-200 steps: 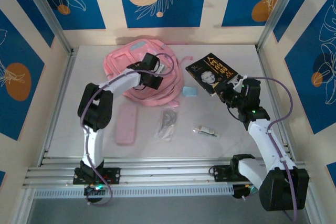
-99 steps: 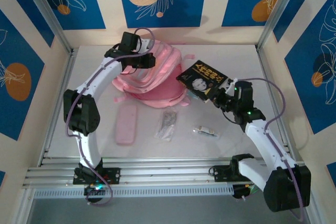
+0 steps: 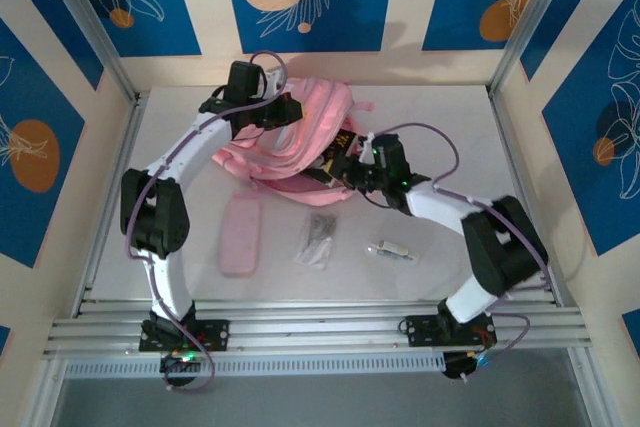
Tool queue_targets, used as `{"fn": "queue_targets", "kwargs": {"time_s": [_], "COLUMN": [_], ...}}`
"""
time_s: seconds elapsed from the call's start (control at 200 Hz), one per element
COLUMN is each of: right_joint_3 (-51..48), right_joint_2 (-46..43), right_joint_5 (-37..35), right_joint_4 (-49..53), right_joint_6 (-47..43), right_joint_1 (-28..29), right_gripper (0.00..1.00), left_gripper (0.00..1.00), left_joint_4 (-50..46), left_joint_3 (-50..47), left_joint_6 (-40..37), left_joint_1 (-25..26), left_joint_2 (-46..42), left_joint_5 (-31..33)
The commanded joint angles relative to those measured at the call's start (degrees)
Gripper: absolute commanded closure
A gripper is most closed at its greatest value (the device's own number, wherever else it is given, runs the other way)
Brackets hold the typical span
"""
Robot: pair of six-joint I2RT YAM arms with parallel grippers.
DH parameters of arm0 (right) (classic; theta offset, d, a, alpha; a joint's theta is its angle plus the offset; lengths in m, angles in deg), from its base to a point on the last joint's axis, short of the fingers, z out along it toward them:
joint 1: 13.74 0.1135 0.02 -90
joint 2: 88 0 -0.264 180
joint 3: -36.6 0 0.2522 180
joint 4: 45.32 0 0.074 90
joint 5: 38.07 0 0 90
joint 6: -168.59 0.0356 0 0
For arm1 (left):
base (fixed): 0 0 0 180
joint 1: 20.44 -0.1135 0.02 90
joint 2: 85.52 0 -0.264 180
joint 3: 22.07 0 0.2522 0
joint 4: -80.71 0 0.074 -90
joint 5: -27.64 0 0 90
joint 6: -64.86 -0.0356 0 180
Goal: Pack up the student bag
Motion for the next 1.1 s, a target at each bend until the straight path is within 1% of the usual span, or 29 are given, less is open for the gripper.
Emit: {"fn": "queue_targets", "kwargs": {"time_s": [0.0, 0.135, 0.295, 0.36, 0.415, 0.425, 0.465, 0.475, 0.49, 0.53, 0.58, 0.635, 0.7, 0.845, 0.945, 1.095], "right_joint_3": [8.75, 17.31, 22.65, 24.16, 25.26, 25.42, 25.32, 25.29, 25.05, 24.32, 23.57, 23.08, 22.99, 23.05, 23.84, 20.98], "right_joint_2": [7.16, 16.82, 23.77, 25.5, 25.85, 25.73, 25.12, 25.0, 24.47, 23.21, 21.62, 19.86, 17.84, 13.68, 10.52, 3.13], "right_joint_5": [4.53, 7.16, 8.8, 9.33, 9.47, 9.4, 8.8, 8.65, 8.12, 7.27, 6.15, 4.98, 3.48, 0.81, -1.08, -5.59], "right_joint_4": [-9.68, -4.89, -3.06, -2.12, 0.68, 1.68, 3.81, 4.12, 5.23, 6.96, 9.44, 12.6, 16.93, 25.13, 32.37, 38.48], "right_joint_6": [0.48, 0.76, 1.53, 2.17, 2.53, 2.42, 2.3, 2.28, 2.27, 2.35, 2.53, 1.9, 1.23, -1.69, -5.03, -9.85], "right_joint_1": [0.03, -0.18, -1.05, -1.43, -1.77, -1.85, -1.96, -2.0, -2.04, -2.18, -2.37, -2.56, -2.87, -3.69, -4.27, -5.7], "right_gripper": [0.93, 0.92, 0.89, 0.82, 0.72, 0.68, 0.6, 0.6, 0.53, 0.43, 0.35, 0.3, 0.26, 0.23, 0.22, 0.22], "left_gripper": [1.0, 1.0, 1.0, 1.0, 1.0, 1.0, 1.0, 1.0, 1.0, 1.0, 1.0, 1.0, 1.0, 1.0, 1.0, 1.0], "left_joint_4": [9.32, 11.07, 13.88, 14.87, 15.29, 15.33, 15.4, 15.44, 15.48, 15.67, 16.15, 16.94, 17.96, 19.45, 19.27, 19.67], "left_joint_3": [-1.35, -2.96, -4.51, -4.79, -4.88, -4.88, -5.01, -5.04, -5.1, -5.29, -5.61, -6.0, -6.49, -7.42, -8.01, -10.26], "left_joint_6": [3.99, 5.32, 7.24, 7.93, 8.22, 8.25, 8.27, 8.27, 8.27, 8.27, 8.44, 8.91, 9.55, 10.2, 9.94, 9.91], "left_joint_1": [0.19, 0.19, 0.19, 0.21, 0.19, 0.19, 0.19, 0.19, 0.13, 0.1, 0.02, -0.07, -0.19, -0.5, -0.52, -0.44], "left_joint_2": [-4.46, -5.2, -5.56, -5.39, -5.25, -5.22, -5.21, -5.21, -5.16, -5.2, -5.21, -5.2, -5.12, -5.12, -4.87, -3.95], "left_joint_5": [-3.87, -3.8, -3.92, -3.96, -3.82, -3.8, -3.55, -3.51, -3.35, -3.01, -2.79, -2.46, -2.35, -1.75, -0.99, 0.18]}}
